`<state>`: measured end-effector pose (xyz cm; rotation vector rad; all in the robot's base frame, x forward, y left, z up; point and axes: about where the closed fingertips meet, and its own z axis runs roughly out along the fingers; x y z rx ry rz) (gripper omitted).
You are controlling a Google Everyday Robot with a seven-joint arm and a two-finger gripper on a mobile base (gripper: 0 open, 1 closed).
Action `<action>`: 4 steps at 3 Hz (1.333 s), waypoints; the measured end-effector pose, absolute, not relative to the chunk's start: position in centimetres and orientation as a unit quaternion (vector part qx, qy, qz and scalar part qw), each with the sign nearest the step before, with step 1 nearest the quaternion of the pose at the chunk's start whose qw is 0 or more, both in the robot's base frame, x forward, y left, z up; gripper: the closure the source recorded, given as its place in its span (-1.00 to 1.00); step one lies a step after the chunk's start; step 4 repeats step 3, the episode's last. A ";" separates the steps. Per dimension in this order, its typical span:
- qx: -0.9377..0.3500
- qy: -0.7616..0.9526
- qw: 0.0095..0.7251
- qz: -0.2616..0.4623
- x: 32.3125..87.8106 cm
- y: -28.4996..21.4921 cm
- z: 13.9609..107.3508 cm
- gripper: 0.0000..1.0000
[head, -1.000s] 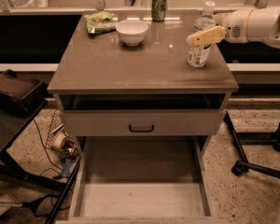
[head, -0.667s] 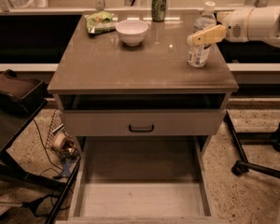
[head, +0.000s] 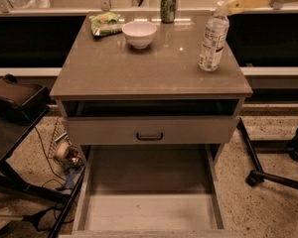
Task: Pick blue plastic bottle from middle drawer and place on counter
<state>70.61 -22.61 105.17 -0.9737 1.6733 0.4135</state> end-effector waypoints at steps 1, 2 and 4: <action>-0.405 0.698 0.583 0.096 64.7 -27.5 114.1 -1.00; -0.310 0.704 0.638 -0.005 55.8 -34.3 122.6 -1.00; -0.244 0.704 0.666 -0.026 51.8 -35.9 123.4 -1.00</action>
Offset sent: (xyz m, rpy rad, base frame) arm -0.1724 -0.1935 0.0513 0.0716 -0.2190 -0.9080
